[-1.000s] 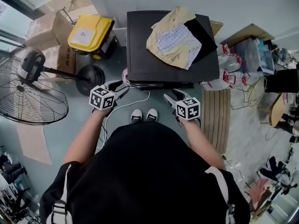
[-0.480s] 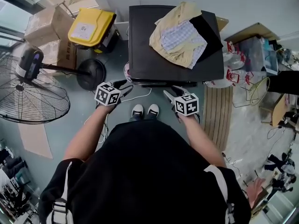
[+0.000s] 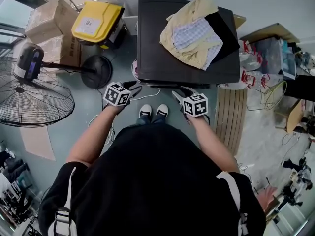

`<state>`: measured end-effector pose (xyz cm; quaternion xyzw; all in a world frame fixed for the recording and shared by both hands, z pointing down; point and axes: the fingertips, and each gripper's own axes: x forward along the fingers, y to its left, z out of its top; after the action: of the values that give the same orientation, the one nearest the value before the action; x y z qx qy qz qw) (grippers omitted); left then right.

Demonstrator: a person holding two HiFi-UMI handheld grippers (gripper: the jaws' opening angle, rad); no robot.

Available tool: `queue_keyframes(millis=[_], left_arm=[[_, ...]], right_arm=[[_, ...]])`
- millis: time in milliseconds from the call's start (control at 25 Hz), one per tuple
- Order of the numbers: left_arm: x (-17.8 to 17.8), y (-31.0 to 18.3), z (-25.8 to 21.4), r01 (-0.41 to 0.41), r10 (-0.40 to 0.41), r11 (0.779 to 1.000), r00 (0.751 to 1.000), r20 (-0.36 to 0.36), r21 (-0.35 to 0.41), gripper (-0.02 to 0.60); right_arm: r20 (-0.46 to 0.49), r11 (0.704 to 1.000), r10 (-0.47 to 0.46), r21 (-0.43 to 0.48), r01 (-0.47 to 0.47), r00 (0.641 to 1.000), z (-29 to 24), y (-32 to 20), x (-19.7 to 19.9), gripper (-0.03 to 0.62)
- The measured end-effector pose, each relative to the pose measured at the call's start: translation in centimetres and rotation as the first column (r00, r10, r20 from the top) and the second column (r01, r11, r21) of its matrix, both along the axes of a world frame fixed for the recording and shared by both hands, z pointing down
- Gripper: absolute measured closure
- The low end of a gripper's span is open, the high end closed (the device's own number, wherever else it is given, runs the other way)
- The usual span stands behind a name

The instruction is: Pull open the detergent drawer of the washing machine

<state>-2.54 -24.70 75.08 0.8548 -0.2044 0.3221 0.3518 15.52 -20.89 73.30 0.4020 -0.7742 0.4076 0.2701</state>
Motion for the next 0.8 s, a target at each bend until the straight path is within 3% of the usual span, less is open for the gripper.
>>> queue_keyframes(millis=[400,800], left_arm=[[0.1,0.1,2.0,-0.01,0.01,1.0,0.999,0.034,-0.009,0.422],[1.0,0.1,3.4,-0.021,0.021,1.0,0.998,0.056,-0.002,0.437]], right_arm=[[-0.009,0.999,0.033,-0.032,-0.034,0.999,3.0,-0.5,1.8,0.424],[0.021,0.999,0.019,-0.044,-0.018,1.0,4.3,-1.1,0.9,0.441]])
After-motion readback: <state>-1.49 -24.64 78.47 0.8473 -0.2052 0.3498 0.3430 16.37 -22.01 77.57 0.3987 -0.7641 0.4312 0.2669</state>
